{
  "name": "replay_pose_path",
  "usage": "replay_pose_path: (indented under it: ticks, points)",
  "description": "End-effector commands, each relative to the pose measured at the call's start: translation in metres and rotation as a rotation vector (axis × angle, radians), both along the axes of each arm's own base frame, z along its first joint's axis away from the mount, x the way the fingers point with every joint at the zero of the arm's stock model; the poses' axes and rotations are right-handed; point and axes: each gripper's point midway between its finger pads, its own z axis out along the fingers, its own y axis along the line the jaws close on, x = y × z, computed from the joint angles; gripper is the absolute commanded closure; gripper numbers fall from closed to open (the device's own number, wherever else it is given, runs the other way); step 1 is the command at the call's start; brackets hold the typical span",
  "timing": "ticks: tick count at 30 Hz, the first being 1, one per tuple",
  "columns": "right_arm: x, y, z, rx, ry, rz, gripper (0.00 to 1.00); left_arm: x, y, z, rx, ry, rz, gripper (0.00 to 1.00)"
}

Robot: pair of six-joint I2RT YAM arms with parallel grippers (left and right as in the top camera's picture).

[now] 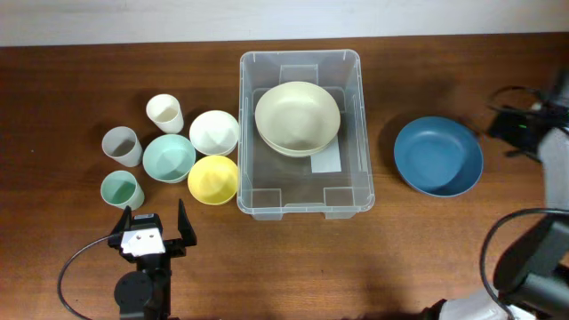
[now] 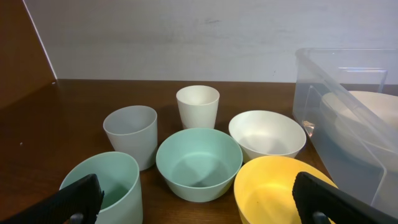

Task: Pack container
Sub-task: 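Grasp the blue plate rim and tilt it up with the right gripper, then lift the blue plate and carry it left over the container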

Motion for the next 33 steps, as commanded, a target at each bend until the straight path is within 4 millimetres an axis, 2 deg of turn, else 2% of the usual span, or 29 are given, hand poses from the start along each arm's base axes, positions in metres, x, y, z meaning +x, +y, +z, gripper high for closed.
replay_pose_path:
  ticks: [1,6,7,10,14,19,22,24,28,30,32,33]
  points:
    - [-0.002,0.02,-0.009,0.179,-0.058,0.156,0.01,0.0,-0.002,-0.001,0.015,-0.002,-0.009,0.0]
    - [-0.02,0.044,-0.04,0.301,-0.03,0.206,0.0,0.0,-0.002,-0.001,0.015,-0.002,-0.009,0.0]
    - [-0.023,0.056,-0.051,0.336,-0.026,0.238,0.02,0.0,-0.002,-0.001,0.015,-0.002,-0.009,0.0]
    - [-0.032,0.065,-0.07,0.354,-0.001,0.239,0.12,0.0,-0.002,-0.001,0.015,-0.002,-0.009,0.0]
    - [-0.042,0.07,-0.091,0.361,0.011,0.236,0.29,0.0,-0.002,-0.001,0.015,-0.002,-0.009,0.0]
    - [-0.049,0.075,-0.113,0.352,0.001,0.237,0.31,0.0,-0.002,-0.001,0.015,-0.001,-0.009,0.0]
    - [-0.051,0.076,-0.124,0.347,-0.021,0.214,0.44,0.0,-0.002,-0.001,0.015,-0.002,-0.009,0.0]
    - [-0.048,0.074,-0.128,0.345,-0.054,0.173,0.46,0.0,-0.002,-0.001,0.015,-0.002,-0.009,0.0]
    - [-0.046,0.073,-0.132,0.344,-0.084,0.138,0.7,0.0,-0.002,-0.001,0.015,-0.002,-0.009,0.0]
    - [-0.046,0.073,-0.132,0.342,-0.088,0.139,0.88,0.0,-0.002,-0.001,0.015,-0.002,-0.009,0.0]
    - [-0.045,0.072,-0.132,0.338,-0.093,0.14,0.96,0.0,-0.002,-0.001,0.015,-0.001,-0.009,0.0]
    - [-0.044,0.072,-0.131,0.336,-0.095,0.141,0.96,0.0,-0.002,-0.001,0.015,-0.001,-0.009,0.0]
